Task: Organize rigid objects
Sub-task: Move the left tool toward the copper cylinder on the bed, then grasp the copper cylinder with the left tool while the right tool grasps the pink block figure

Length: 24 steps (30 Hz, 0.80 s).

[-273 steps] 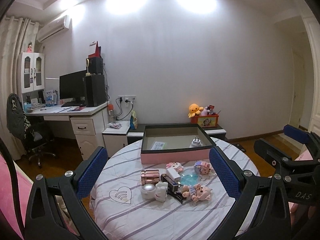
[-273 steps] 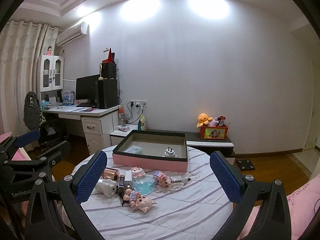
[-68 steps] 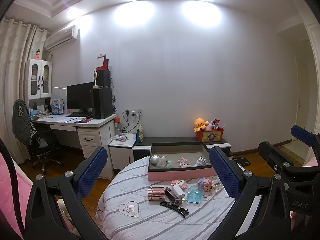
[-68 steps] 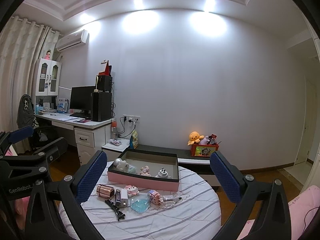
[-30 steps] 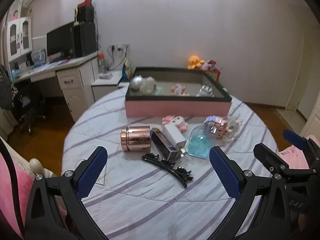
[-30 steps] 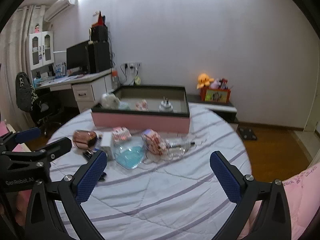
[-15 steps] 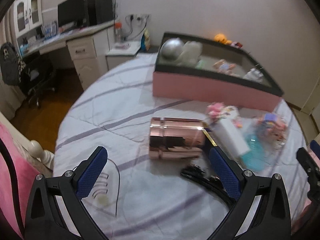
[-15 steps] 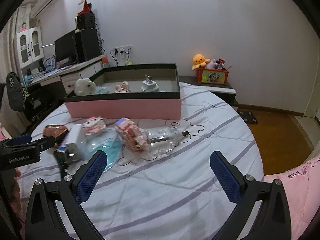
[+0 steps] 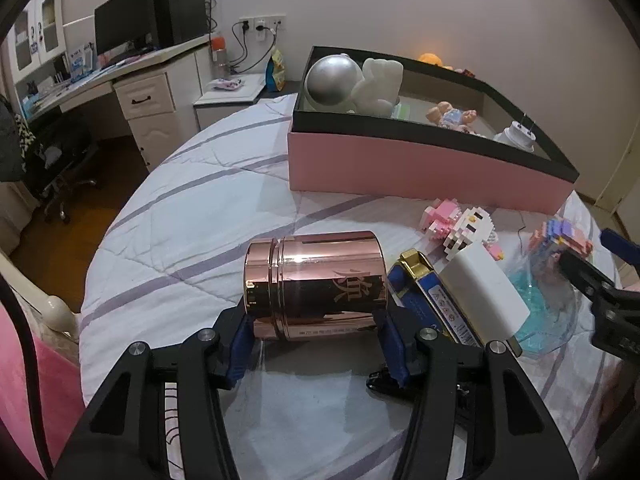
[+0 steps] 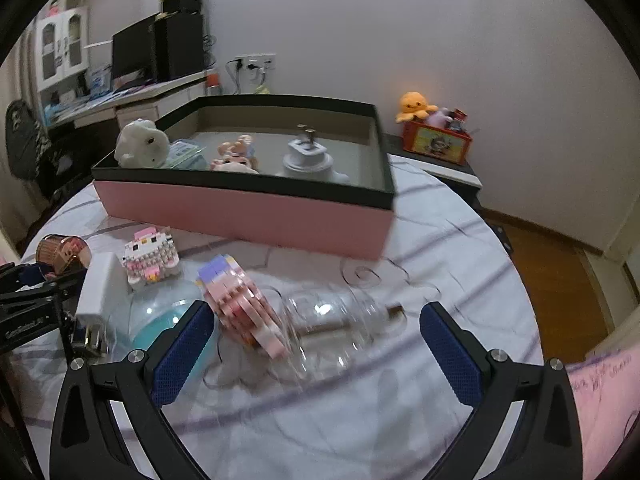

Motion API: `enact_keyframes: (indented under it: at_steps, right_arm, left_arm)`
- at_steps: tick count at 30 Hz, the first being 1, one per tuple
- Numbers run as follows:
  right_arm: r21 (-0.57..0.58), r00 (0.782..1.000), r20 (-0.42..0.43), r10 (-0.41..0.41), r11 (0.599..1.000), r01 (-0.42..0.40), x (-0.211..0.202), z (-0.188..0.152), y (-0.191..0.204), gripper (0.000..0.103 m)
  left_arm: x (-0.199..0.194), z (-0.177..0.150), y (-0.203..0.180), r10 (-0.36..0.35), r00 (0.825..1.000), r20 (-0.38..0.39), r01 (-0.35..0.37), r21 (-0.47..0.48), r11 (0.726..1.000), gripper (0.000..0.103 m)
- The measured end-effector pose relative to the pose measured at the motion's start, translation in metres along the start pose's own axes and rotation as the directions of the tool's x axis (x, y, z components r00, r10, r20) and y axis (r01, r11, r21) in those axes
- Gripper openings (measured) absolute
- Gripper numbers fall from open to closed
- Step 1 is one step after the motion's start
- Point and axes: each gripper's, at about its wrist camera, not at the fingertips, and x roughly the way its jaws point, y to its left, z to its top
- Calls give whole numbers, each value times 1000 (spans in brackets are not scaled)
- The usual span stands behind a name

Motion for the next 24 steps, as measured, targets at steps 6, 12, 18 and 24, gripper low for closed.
enact_keyframes:
  at_steps: [6,12,18,24]
  right_arm:
    - [-97,1000,-4,4,995,-5,8,10,12,96]
    - [-129,998,-25,60,990,-63,9,12,23,50]
    - [-108,991,-50,123,986,-127,11,12,25,32]
    - [-42,986,-4,169,985,-169,-4,0,16,28]
  left_arm:
    - [-10,-2,1,1,1000,21,-1,-3,1000,55]
    - [-23,-6,-3,-19,999,45,19,18,1000,55]
    - [-36,-7,-14,-39,997,64,36,41,998,55]
    - [-56,-9,-24,-61,992,111,55,55,997,55]
